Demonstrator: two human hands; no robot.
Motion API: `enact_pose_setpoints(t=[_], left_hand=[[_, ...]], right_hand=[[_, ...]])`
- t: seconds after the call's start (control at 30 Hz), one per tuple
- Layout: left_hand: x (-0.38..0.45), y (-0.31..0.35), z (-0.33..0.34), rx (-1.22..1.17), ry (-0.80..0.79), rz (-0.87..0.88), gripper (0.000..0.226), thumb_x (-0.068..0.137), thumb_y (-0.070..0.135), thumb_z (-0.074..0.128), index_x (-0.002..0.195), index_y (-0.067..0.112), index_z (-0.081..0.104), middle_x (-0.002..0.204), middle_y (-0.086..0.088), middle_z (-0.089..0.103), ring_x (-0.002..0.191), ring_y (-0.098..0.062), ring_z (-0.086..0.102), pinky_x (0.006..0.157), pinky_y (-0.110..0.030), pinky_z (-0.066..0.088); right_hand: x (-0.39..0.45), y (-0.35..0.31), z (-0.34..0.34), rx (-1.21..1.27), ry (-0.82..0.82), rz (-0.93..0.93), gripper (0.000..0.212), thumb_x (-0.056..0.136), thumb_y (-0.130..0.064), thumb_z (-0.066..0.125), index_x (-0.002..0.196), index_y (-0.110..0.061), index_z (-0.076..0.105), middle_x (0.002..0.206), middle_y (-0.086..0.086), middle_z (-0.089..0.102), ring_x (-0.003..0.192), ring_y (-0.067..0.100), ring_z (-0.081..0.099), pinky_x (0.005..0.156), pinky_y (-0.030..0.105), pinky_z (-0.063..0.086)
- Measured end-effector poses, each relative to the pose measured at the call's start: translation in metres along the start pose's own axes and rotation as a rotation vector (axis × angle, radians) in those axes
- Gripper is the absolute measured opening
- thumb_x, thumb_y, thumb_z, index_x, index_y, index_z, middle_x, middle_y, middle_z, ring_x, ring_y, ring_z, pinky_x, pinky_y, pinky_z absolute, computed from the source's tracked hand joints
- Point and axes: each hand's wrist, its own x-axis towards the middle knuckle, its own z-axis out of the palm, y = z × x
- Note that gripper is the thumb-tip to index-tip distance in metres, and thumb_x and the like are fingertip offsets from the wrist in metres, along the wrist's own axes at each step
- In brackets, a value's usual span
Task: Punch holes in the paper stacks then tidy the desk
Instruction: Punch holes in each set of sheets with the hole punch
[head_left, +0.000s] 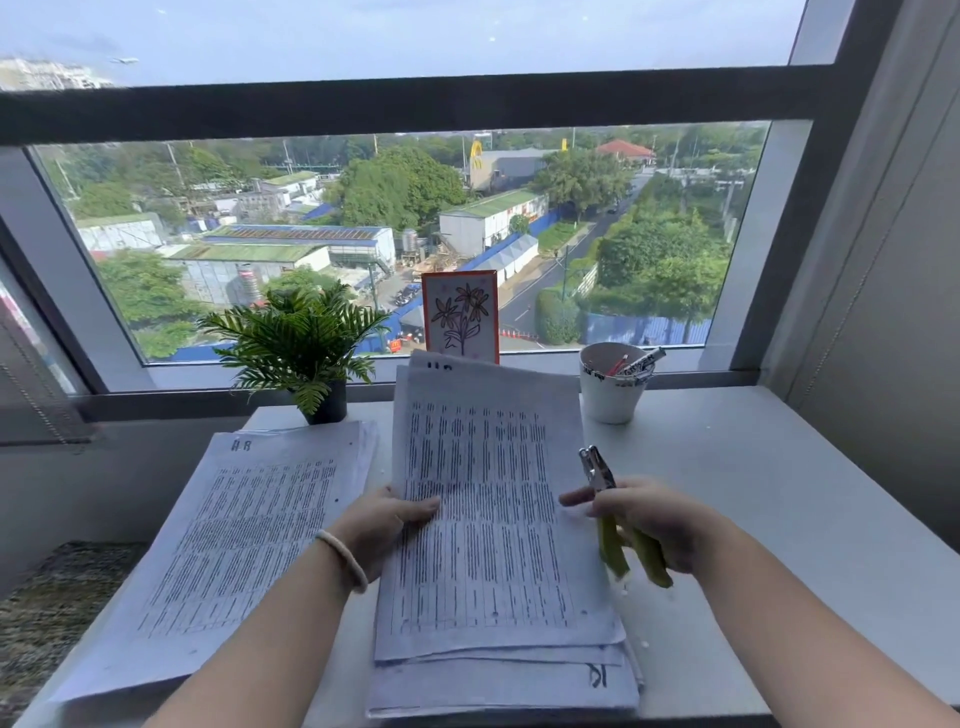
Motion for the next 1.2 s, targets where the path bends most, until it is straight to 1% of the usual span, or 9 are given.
enact_pose_setpoints(t=[0.13,0.27,0.33,0.47,0.6,0.77,0.9,1.03,1.2], left_hand=[[-0.004,0.015,0.005,0.025,-0.08,-0.036,0.023,0.087,0.001,0.059,0.107,-0.012,0.058,0.088,-0.023,0.067,0.075,-0.033,0.068,0.069,-0.045,0.059],[0.002,0.019,0.014,0.164,-0.094,-0.056,0.045,0.068,0.002,0.08,0.107,-0.013,0.062,0.105,-0.03,0.066,0.096,-0.04,0.066,0.085,-0.05,0.055],[0.007,0.015,0.013,0.24,-0.088,-0.026,0.048,0.057,0.003,0.086,0.1,-0.007,0.067,0.098,-0.025,0.07,0.095,-0.037,0.068,0.091,-0.05,0.052],[0.002,0.01,0.01,0.204,-0.107,-0.136,0.036,0.07,0.001,0.078,0.1,-0.013,0.064,0.092,-0.026,0.068,0.086,-0.038,0.067,0.09,-0.053,0.051],[0.001,0.009,0.005,0.136,-0.15,-0.178,0.05,0.062,0.013,0.081,0.104,-0.008,0.065,0.092,-0.021,0.07,0.078,-0.033,0.068,0.076,-0.044,0.058],[0.006,0.021,0.008,0.321,-0.147,-0.108,0.063,0.058,0.03,0.087,0.111,0.004,0.066,0.121,-0.013,0.062,0.115,-0.032,0.056,0.104,-0.051,0.041],[-0.001,0.026,0.026,0.424,-0.078,-0.064,0.02,0.078,0.006,0.075,0.095,0.0,0.065,0.092,-0.016,0.07,0.086,-0.032,0.067,0.086,-0.05,0.054],[-0.015,0.058,0.02,0.26,-0.011,0.242,0.019,0.083,0.001,0.067,0.101,-0.003,0.065,0.086,-0.013,0.072,0.081,-0.028,0.069,0.075,-0.039,0.059],[-0.038,0.091,0.032,0.108,0.125,0.663,0.011,0.087,0.008,0.064,0.097,0.009,0.068,0.094,-0.005,0.072,0.085,-0.016,0.069,0.075,-0.032,0.058]], right_hand=[[0.005,-0.012,-0.006,0.107,0.015,-0.009,0.024,0.091,0.001,0.051,0.097,-0.005,0.073,0.096,0.014,0.068,0.086,0.029,0.062,0.086,0.042,0.05],[0.011,-0.007,-0.005,-0.013,0.003,0.065,0.025,0.091,-0.001,0.051,0.1,-0.004,0.074,0.085,0.008,0.066,0.069,0.019,0.055,0.061,0.026,0.048],[0.01,-0.002,-0.005,-0.027,0.003,0.091,0.025,0.091,-0.002,0.051,0.099,-0.005,0.075,0.085,0.006,0.065,0.066,0.017,0.054,0.06,0.026,0.048],[0.008,0.005,-0.015,0.087,-0.115,0.151,0.027,0.091,-0.003,0.051,0.098,-0.006,0.077,0.1,0.014,0.068,0.081,0.024,0.062,0.081,0.036,0.054],[0.009,0.007,-0.023,0.042,-0.253,0.148,0.028,0.089,-0.005,0.052,0.103,-0.01,0.076,0.084,0.011,0.056,0.071,0.02,0.054,0.072,0.031,0.055],[0.02,0.008,-0.022,0.153,-0.303,0.125,0.031,0.09,-0.006,0.049,0.104,-0.015,0.076,0.065,0.004,0.047,0.06,0.015,0.046,0.064,0.027,0.049],[0.012,0.0,-0.003,-0.064,-0.267,0.175,0.031,0.091,-0.005,0.048,0.094,-0.013,0.078,0.085,0.006,0.062,0.07,0.017,0.053,0.068,0.03,0.051],[-0.016,-0.054,-0.016,-0.07,-0.059,-0.114,0.028,0.09,0.002,0.049,0.097,-0.008,0.074,0.088,0.003,0.069,0.078,0.018,0.058,0.069,0.028,0.05],[-0.055,-0.105,-0.018,-0.273,0.218,-0.613,0.028,0.091,-0.003,0.051,0.097,-0.022,0.07,0.057,-0.01,0.056,0.046,0.002,0.048,0.04,0.01,0.033]])
